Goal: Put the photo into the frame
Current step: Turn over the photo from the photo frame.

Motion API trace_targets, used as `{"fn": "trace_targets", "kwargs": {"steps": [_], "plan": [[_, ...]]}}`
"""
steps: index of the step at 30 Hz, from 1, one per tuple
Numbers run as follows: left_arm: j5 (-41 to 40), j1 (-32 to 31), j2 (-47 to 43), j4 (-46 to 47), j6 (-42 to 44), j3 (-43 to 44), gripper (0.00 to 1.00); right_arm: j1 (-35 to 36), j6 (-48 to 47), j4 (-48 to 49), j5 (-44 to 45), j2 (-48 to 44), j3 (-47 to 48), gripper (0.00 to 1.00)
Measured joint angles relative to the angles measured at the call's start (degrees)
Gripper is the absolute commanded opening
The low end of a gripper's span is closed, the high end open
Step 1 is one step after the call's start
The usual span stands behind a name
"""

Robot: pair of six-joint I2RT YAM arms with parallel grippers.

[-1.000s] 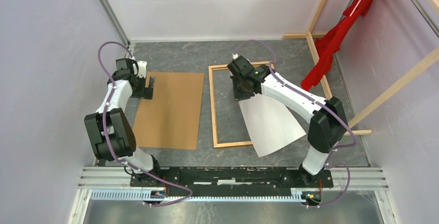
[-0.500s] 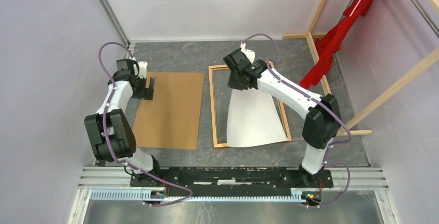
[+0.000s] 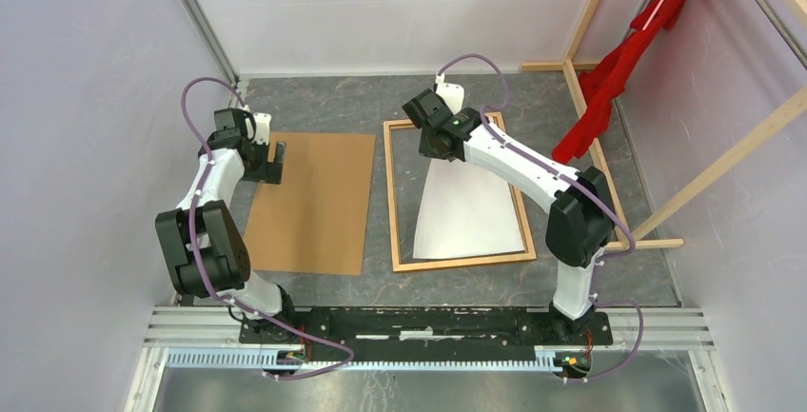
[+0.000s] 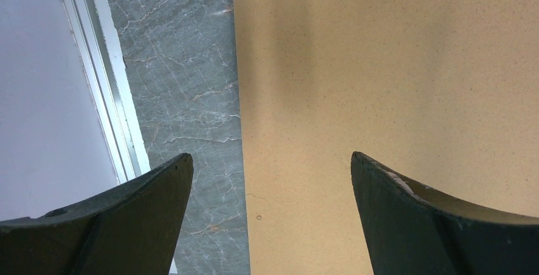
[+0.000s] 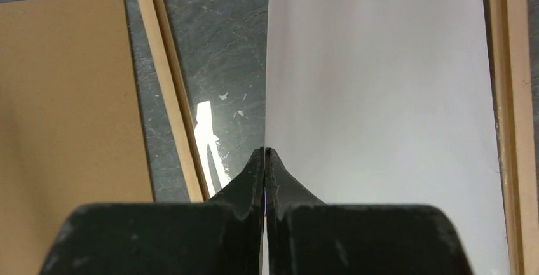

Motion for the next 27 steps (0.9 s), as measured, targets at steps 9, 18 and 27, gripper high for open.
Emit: {"fn": "trace_targets", "kwargs": {"steps": [9, 18, 27], "plan": [[0.0, 0.0, 0.0, 0.0, 0.0, 0.0, 1.0, 0.0, -0.8, 0.0, 1.3, 1.3, 0.0, 0.0], [0.0, 0.0, 0.0, 0.1, 0.0, -0.3, 1.0, -0.2, -0.8, 0.0, 1.5, 2.2, 0.0, 0.0], [0.0, 0.0, 0.0, 0.2, 0.0, -0.5, 1.0, -0.9, -1.4, 0.0, 2.1, 2.2, -0.1, 0.0]]}}
